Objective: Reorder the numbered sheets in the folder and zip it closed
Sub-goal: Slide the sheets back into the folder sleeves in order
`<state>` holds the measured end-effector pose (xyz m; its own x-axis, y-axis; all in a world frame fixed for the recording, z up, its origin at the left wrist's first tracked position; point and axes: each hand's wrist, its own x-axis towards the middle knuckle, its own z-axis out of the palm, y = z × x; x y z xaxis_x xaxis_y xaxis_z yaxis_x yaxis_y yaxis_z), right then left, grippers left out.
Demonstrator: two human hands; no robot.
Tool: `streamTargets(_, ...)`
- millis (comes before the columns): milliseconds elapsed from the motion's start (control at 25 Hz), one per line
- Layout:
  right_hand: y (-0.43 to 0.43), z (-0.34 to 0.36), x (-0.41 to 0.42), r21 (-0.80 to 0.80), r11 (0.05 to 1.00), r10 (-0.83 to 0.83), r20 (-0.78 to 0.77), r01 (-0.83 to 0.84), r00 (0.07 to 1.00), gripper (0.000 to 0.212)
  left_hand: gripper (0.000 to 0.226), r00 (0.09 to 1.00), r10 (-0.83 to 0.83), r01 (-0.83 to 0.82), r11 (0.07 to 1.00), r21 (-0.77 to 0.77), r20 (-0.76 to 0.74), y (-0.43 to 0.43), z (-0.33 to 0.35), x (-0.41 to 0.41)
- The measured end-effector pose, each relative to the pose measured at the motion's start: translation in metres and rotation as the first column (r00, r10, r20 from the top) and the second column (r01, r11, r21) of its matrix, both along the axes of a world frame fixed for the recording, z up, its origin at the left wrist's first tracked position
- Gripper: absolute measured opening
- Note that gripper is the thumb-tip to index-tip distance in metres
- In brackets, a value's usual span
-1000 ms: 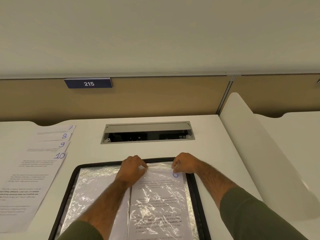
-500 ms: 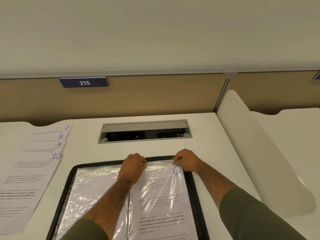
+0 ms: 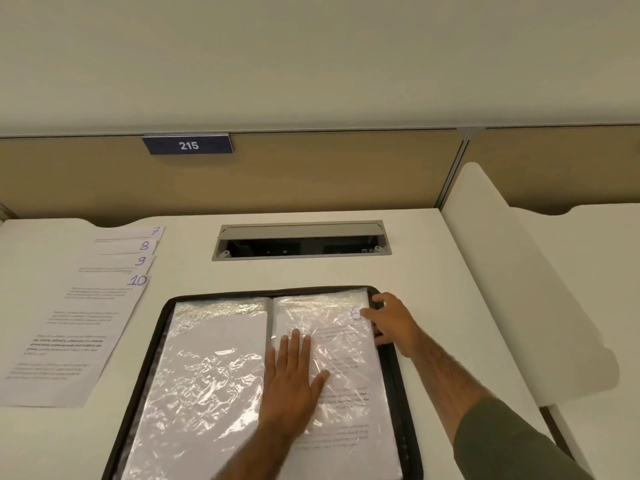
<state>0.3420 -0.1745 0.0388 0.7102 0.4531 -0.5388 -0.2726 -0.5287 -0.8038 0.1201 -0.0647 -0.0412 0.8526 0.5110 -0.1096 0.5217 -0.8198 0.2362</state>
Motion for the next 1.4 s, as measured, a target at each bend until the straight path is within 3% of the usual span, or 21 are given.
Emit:
streamTargets(120, -0.037, 0.005, -0.035, 0.04, 0.996, -0.07, -0.099, 0.074, 0.993, 0.032, 0.079, 0.999, 0.051, -0.051, 0.998, 0.034, 0.011, 0.001, -0.006, 0.0)
streamTargets(320, -0.095, -0.001, -0.095, -0.112, 0.994, 0.004, -0.11, -0.016, 0.994, 0.026, 0.081, 0.999, 0.04, -0.04, 0.999, 0.01, -0.012, -0.001, -0.004, 0.003)
streamTargets(440, -0.106, -0.016, -0.129, -0.314, 0.949, 0.025, 0.188, 0.036, 0.982, 0.017, 0.079, 1.0, -0.008, 0.007, 1.0, -0.031, -0.011, -0.007, 0.001, -0.006)
streamTargets(520, -0.11, -0.021, -0.168, -0.394, 0.908, 0.046, 0.425, 0.14, 0.904, 0.012, 0.078, 0.999, -0.033, 0.034, 0.999, -0.042, 0.006, -0.011, 0.002, -0.02)
streamTargets(600, -0.107, -0.028, -0.217, -0.399, 0.898, 0.079, 0.559, 0.184, 0.826, 0.035, 0.078, 0.999, -0.045, 0.046, 0.998, -0.031, 0.017, -0.01, 0.0, -0.038)
streamTargets(680, -0.094, -0.035, -0.259, -0.475, 0.855, 0.137, 0.598, 0.211, 0.79, 0.067, 0.078, 0.996, -0.08, 0.08, 0.997, -0.019, 0.027, -0.006, -0.005, -0.057)
streamTargets(800, -0.066, -0.046, -0.295, -0.658, 0.713, 0.175, 0.501, 0.241, 0.848, 0.092, 0.077, 0.983, -0.177, 0.176, 0.984, 0.029, 0.041, 0.002, -0.017, -0.081)
streamTargets(880, -0.054, -0.051, -0.308, -0.685, 0.675, 0.154, 0.494, 0.274, 0.856, 0.104, 0.078, 0.974, -0.228, 0.227, 0.972, 0.063, 0.012, 0.008, -0.023, -0.092)
streamTargets(1000, -0.047, -0.055, -0.311, -0.658, 0.693, 0.108, 0.497, 0.293, 0.861, 0.11, 0.077, 0.964, -0.265, 0.263, 0.959, 0.102, -0.002, 0.017, -0.028, -0.098)
streamTargets(1120, -0.046, -0.047, -0.3, -0.585, 0.761, 0.097, 0.529, 0.28, 0.843, 0.093, 0.078, 0.963, -0.27, 0.267, 0.956, 0.118, 0.003, 0.02, -0.029, -0.096)
streamTargets(1240, -0.051, -0.051, -0.286, -0.218, 0.929, -0.119, 0.59, 0.299, 0.799, 0.082, 0.076, 0.963, -0.269, 0.267, 0.956, 0.12, -0.001, 0.017, -0.03, -0.096)
streamTargets(1320, -0.049, -0.046, -0.275, -0.018, 0.95, -0.265, 0.476, 0.311, 0.838, 0.081, 0.076, 0.967, -0.255, 0.253, 0.96, 0.118, 0.001, 0.018, -0.03, -0.098)
streamTargets(1400, -0.043, -0.037, -0.259, 0.051, 0.923, -0.372, 0.375, 0.381, 0.849, 0.084, 0.075, 0.971, -0.238, 0.237, 0.964, 0.118, -0.004, 0.018, -0.029, -0.098)
